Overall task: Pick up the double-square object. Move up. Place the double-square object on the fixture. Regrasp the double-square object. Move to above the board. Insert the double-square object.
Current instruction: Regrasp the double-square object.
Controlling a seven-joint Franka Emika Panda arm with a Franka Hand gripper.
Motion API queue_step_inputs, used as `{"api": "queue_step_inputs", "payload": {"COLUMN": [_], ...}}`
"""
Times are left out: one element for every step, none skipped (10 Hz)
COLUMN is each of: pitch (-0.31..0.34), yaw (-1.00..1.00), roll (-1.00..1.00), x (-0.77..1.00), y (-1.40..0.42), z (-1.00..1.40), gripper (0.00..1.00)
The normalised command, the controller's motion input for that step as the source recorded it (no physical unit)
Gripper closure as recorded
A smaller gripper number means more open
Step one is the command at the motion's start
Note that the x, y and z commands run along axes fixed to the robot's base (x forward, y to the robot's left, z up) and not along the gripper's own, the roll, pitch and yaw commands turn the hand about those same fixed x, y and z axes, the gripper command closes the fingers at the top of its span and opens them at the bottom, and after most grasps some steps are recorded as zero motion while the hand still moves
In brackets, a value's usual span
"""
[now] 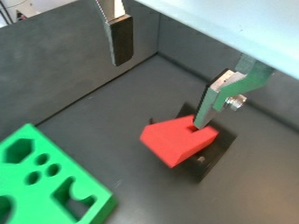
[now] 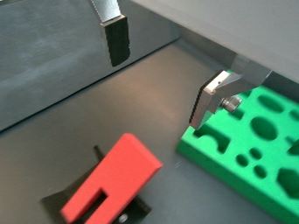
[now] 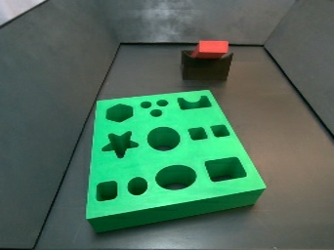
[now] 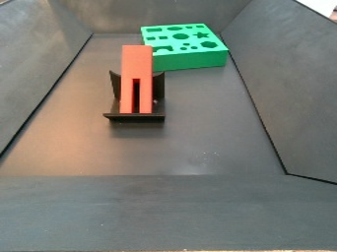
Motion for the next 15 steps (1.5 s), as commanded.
{"api": "queue_step_inputs", "payload": {"pitch": [0.030, 0.036, 0.040, 0.050, 0.063, 0.074, 0.089, 0.106, 0.136, 0.153, 0.166, 0.200, 0.221, 0.216, 0.188], "yaw": [0.04, 0.04, 0.04, 0.05, 0.05, 0.05, 0.06, 0.07, 0.08, 0.09, 0.11, 0.15, 0.19, 0.22, 0.24], "roll": [1.00, 1.00, 1.00, 1.00, 1.00, 1.00, 1.00, 1.00, 1.00, 1.00, 1.00, 1.00, 1.00, 0.90, 0.72], "x": [0.01, 0.01, 0.02, 0.04, 0.06, 0.07, 0.09, 0.10, 0.11, 0.11, 0.11, 0.11, 0.11, 0.12, 0.12], "y": [-0.02, -0.03, -0.02, -0.02, -0.03, -0.03, -0.03, -0.04, -0.04, -0.05, -0.05, -0.05, -0.05, -0.06, -0.06], "z": [0.01, 0.01, 0.01, 0.00, -0.01, 0.00, -0.01, -0.01, -0.01, -0.01, -0.01, -0.01, -0.01, -0.01, -0.01], "gripper": [0.00, 0.00, 0.00, 0.00, 0.00, 0.00, 0.00, 0.00, 0.00, 0.00, 0.00, 0.00, 0.00, 0.00, 0.00]}}
